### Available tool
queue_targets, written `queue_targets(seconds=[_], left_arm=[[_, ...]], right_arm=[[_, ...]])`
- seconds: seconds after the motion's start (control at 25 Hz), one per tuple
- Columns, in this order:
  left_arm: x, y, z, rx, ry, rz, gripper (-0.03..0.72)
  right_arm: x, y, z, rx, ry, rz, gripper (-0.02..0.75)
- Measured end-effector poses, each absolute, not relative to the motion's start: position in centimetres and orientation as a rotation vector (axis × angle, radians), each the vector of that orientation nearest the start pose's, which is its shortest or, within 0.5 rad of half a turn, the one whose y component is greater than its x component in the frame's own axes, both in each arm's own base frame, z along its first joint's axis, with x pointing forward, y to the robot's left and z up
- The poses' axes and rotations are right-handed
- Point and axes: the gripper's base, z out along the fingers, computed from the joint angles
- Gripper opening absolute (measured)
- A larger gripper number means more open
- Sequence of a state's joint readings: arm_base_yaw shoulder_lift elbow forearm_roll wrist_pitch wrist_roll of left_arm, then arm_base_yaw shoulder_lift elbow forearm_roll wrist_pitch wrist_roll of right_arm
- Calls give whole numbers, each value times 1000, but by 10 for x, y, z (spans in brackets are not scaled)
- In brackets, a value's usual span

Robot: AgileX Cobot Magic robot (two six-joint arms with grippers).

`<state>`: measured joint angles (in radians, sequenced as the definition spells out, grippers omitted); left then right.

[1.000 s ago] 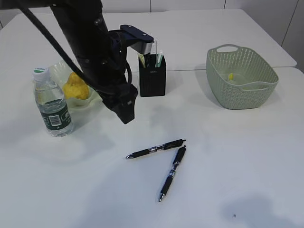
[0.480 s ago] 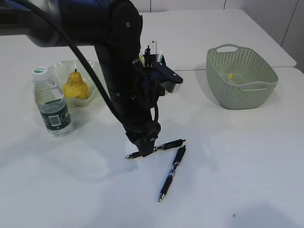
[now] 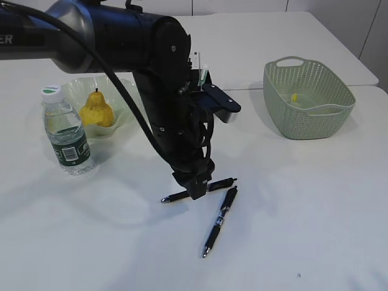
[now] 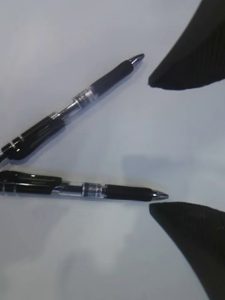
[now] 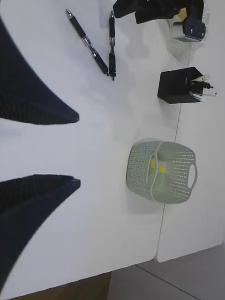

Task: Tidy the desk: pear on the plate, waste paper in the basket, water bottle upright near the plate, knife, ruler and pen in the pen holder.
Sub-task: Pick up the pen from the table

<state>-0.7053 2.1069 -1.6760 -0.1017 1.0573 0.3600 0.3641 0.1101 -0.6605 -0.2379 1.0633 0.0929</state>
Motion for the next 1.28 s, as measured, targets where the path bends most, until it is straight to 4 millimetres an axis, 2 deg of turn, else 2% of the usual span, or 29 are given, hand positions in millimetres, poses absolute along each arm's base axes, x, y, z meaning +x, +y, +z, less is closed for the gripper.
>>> queue_targets(seconds=[0.36,0.68,0.8,1.0,1.28], left_arm=[[340,-299,164,1467,2609,-165,527],[361,-316,159,1455,2568,-166,527],[365,-319,150,1467,2582,-156,527],[368,-319,142,1489,2587,-115,527],[378,-305,137,1454,2628,-105,527]], right_arm=[[4,-19,321,-254,1947,10,300],[4,-19,321,-254,1941,11,300],[4,-19,321,-254,1941,11,300],[4,-19,321,-254,1941,11,300],[4,-19,321,-254,1941,11,300]])
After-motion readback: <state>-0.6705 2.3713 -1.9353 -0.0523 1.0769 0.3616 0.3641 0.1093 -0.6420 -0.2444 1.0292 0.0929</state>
